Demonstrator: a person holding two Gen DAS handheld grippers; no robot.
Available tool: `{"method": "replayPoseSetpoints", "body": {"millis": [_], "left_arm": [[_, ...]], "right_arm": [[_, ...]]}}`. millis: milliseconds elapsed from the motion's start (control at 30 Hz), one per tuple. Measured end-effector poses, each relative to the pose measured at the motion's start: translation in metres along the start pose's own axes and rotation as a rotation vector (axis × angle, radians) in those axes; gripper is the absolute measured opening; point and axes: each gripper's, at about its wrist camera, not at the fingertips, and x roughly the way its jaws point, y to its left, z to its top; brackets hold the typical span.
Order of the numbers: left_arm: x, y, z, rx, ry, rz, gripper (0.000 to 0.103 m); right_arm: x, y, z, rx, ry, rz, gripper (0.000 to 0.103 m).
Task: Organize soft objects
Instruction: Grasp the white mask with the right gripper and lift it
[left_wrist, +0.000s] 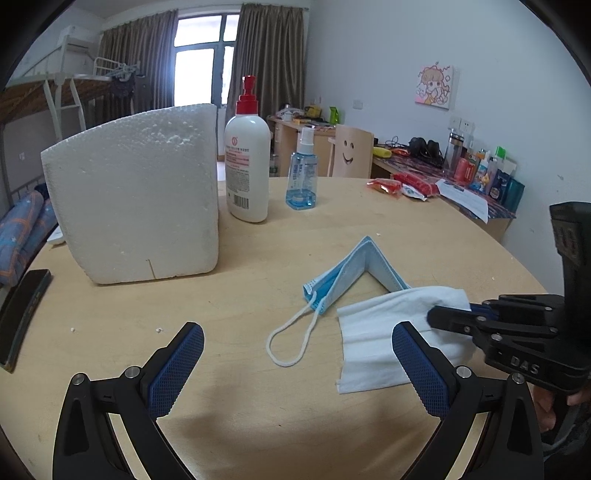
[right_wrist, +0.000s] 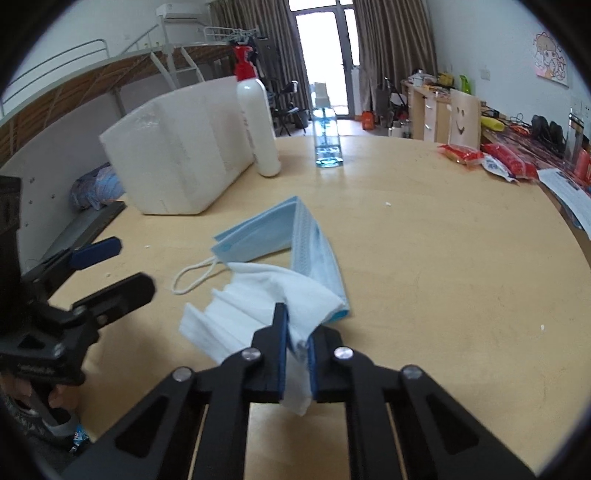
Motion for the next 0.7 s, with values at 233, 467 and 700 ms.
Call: {"method": "replayPoseSetpoints", "body": {"millis": [233, 467, 700], "left_arm": [[-0.001, -0.007, -0.001, 0.019, 0.003, 0.0, 0.102], [-0.006, -0.023, 0.001, 0.049, -0.008, -0.015, 0.102], [0.001, -0.043, 0.007, 0.064, -0.008, -0.035, 0.102]], "right_arm": [[-0.03, -0.002, -0.005, 0.015, -0.072, 0.009, 0.011], [-0.052, -0.017, -0.013, 0.061, -0.112, -0.042, 0.011], [-0.068, -0.039, -0.025, 0.115, -0.138, -0.08, 0.011]]}}
